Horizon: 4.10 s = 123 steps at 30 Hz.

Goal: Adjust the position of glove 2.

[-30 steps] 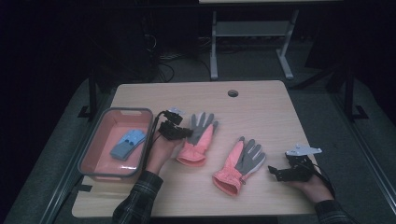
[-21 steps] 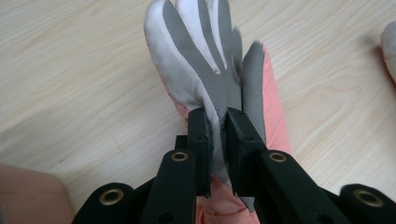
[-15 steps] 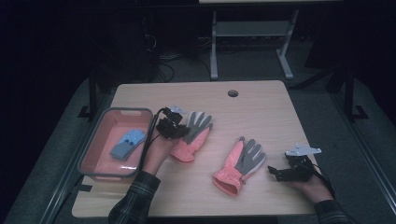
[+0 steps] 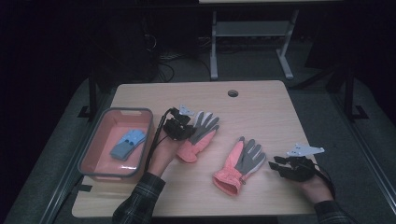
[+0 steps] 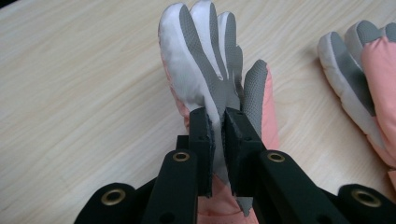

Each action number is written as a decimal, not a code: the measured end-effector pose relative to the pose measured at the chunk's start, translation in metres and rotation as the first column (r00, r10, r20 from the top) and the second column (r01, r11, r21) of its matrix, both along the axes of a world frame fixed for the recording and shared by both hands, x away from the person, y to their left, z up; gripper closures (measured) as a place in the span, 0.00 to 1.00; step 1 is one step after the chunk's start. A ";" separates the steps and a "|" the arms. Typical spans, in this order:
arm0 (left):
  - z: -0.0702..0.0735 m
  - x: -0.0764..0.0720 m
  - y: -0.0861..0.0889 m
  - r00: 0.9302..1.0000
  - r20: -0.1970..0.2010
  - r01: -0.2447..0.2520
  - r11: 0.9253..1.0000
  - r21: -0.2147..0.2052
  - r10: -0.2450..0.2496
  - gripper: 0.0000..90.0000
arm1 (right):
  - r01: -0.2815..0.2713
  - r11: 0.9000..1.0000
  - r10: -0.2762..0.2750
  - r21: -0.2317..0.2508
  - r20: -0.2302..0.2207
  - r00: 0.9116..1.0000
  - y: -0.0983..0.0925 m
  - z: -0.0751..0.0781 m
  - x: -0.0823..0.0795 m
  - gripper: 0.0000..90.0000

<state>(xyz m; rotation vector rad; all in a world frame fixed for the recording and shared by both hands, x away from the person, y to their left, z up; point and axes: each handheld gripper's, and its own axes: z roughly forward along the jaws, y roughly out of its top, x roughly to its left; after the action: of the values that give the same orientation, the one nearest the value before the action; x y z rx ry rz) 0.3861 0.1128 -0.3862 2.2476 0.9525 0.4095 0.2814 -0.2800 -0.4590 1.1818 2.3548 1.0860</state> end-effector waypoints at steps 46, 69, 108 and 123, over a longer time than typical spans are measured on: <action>-0.016 -0.037 -0.065 0.941 -0.109 0.308 0.943 -0.125 -0.321 0.84 | -0.299 0.954 0.300 0.030 -0.062 0.952 0.084 -0.003 0.009 1.00; -0.026 -0.009 -0.033 0.963 -0.176 0.180 0.973 -0.146 -0.205 0.33 | -0.298 0.954 0.299 0.027 -0.059 0.952 0.080 -0.003 0.008 1.00; 0.019 -0.020 -0.048 0.928 -0.142 0.329 0.936 -0.124 -0.345 0.97 | -0.312 0.950 0.313 0.020 -0.031 0.949 0.108 -0.002 0.017 1.00; 0.003 -0.013 -0.090 0.870 -0.209 0.448 0.893 -0.041 -0.446 0.97 | -0.253 0.966 0.255 0.057 -0.021 0.967 0.083 0.003 0.013 1.00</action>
<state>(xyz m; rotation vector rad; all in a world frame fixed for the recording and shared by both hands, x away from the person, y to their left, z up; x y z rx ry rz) 0.3727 0.0231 -0.3829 2.4622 0.4955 -0.0390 0.2949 -0.1969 -0.4557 0.9346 2.5675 1.2267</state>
